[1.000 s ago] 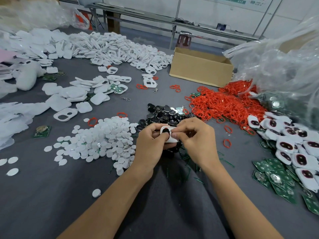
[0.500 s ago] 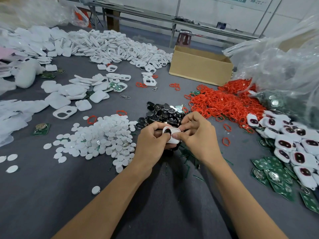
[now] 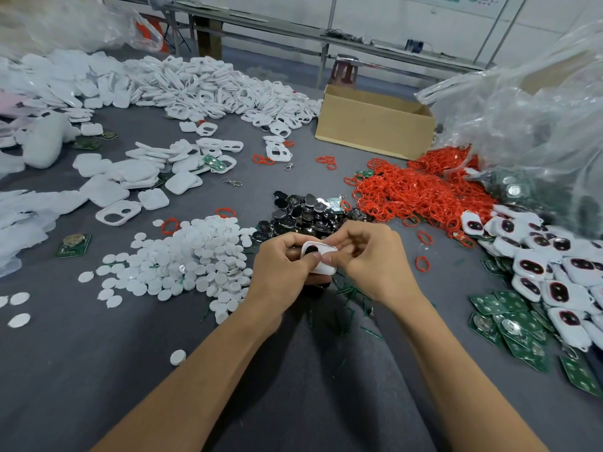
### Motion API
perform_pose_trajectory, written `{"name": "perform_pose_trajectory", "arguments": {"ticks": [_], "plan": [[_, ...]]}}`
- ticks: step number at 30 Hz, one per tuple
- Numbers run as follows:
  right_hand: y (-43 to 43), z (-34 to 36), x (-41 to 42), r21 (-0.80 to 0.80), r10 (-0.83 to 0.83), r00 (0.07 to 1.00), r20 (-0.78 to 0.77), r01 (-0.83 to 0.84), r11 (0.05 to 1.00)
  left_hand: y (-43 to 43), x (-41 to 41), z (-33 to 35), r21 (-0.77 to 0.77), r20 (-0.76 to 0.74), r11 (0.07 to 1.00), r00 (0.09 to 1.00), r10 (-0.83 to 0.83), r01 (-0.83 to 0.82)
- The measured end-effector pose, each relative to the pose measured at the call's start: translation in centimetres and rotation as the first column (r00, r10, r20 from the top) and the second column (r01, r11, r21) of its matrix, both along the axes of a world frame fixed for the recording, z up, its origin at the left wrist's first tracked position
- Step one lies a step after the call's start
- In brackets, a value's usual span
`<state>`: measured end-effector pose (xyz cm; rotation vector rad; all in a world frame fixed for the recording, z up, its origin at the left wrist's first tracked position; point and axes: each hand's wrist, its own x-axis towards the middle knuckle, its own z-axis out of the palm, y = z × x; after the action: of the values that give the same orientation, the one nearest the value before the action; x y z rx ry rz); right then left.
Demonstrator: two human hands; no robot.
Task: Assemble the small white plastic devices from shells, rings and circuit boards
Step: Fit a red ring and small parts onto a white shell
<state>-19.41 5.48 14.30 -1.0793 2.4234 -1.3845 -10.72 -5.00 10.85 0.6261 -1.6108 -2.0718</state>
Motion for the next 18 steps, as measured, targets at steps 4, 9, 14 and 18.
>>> {"name": "perform_pose_trajectory", "arguments": {"ticks": [4,9,14,18], "plan": [[0.06,-0.27,-0.16,-0.016,-0.010,1.000,0.027,0.011,1.000,-0.14,-0.12,-0.08,0.028,-0.007,1.000,1.000,0.010,-0.010],[-0.03,-0.36,-0.16,-0.026,0.007,0.999,0.039,-0.006,1.000,-0.29,-0.16,-0.07,0.067,-0.024,0.998,1.000,0.003,-0.002],[0.03,-0.41,-0.21,-0.040,0.016,0.999,0.048,-0.014,0.999,-0.34,-0.11,-0.03,0.067,-0.032,0.998,0.999,-0.016,0.018],[0.12,-0.58,-0.20,-0.083,0.051,0.995,0.084,-0.044,0.996,-0.40,-0.16,0.00,0.056,-0.014,0.998,1.000,0.005,-0.004]]}}
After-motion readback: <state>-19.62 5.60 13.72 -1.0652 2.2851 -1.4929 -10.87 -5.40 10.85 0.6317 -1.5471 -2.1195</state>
